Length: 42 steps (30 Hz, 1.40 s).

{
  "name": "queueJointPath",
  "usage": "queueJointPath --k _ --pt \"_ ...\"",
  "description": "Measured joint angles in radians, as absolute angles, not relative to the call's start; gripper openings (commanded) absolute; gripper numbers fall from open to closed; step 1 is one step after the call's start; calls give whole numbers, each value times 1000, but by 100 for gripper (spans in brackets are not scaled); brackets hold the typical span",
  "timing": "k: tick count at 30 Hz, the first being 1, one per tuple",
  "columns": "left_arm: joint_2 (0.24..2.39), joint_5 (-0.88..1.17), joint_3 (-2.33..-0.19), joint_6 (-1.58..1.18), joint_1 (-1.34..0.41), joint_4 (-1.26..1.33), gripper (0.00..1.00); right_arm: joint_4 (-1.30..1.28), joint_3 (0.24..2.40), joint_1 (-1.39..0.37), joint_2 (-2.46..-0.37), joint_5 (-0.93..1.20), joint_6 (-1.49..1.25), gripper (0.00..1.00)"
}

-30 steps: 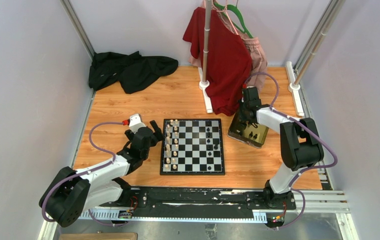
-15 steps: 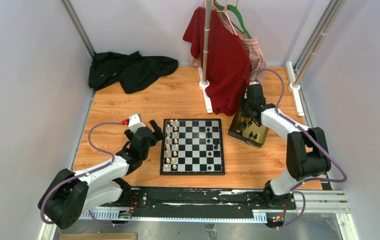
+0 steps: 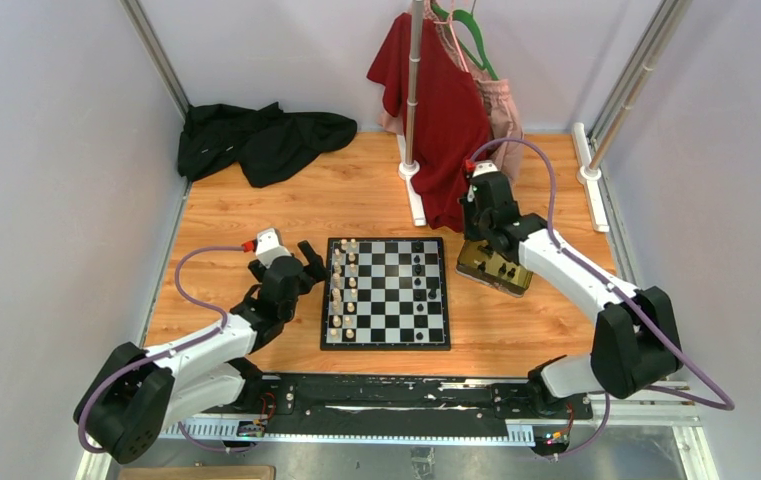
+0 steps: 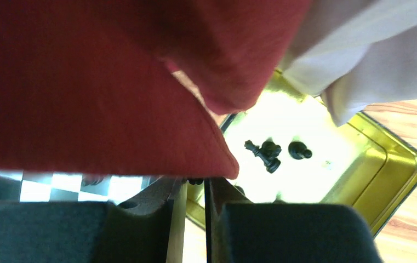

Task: Set up the chess pieces on the board
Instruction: Pick up the chess piece from the storage box, then place the chess piece on the chessboard.

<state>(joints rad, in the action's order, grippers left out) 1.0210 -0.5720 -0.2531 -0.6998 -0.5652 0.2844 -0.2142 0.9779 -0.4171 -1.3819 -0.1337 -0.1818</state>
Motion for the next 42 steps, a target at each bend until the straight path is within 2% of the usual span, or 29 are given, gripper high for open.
queueJointPath --k 16,42 --pt "1008 -572 -246 -700 -566 284 100 -287 1070 -563 -1494 -136 -171 6" --pt "1036 -574 -246 -699 -566 284 100 -280 1189 -570 -1746 -59 -155 8"
